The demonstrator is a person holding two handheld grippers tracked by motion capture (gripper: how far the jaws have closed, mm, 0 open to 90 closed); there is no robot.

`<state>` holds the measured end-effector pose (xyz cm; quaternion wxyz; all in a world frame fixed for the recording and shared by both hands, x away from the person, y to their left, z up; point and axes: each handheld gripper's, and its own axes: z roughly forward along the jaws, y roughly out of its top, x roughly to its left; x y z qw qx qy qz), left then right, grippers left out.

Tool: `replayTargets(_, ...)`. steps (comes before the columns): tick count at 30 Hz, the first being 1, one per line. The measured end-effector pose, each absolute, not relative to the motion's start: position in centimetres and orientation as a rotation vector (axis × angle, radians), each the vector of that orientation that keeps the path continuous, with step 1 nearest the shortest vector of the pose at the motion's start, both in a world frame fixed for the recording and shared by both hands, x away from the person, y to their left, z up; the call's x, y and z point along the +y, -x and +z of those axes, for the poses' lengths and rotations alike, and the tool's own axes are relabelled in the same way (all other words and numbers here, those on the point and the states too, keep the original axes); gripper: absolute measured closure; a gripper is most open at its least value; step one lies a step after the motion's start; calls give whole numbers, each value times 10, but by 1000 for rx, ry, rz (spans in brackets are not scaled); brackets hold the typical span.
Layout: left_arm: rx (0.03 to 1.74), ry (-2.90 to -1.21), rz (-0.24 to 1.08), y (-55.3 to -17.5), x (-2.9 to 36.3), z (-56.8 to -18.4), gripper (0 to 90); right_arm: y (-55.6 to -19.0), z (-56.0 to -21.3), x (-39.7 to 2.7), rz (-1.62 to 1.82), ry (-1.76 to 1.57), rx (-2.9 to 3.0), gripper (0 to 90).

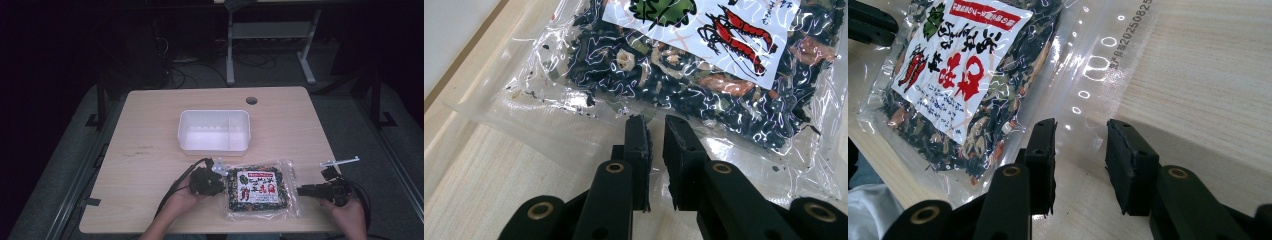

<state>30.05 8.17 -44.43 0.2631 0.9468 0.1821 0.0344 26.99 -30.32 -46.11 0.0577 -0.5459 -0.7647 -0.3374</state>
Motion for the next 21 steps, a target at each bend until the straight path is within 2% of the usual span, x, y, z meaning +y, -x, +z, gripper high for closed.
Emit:
replayTargets(9,492,-2560,94,-300,82,-444,798,-268,-454,-310,-1107,1642,-2270,693)
replayTargets(21,486,-2576,100,-301,80,-446,791,-269,-459,-317,-978,1694,-2263,692)
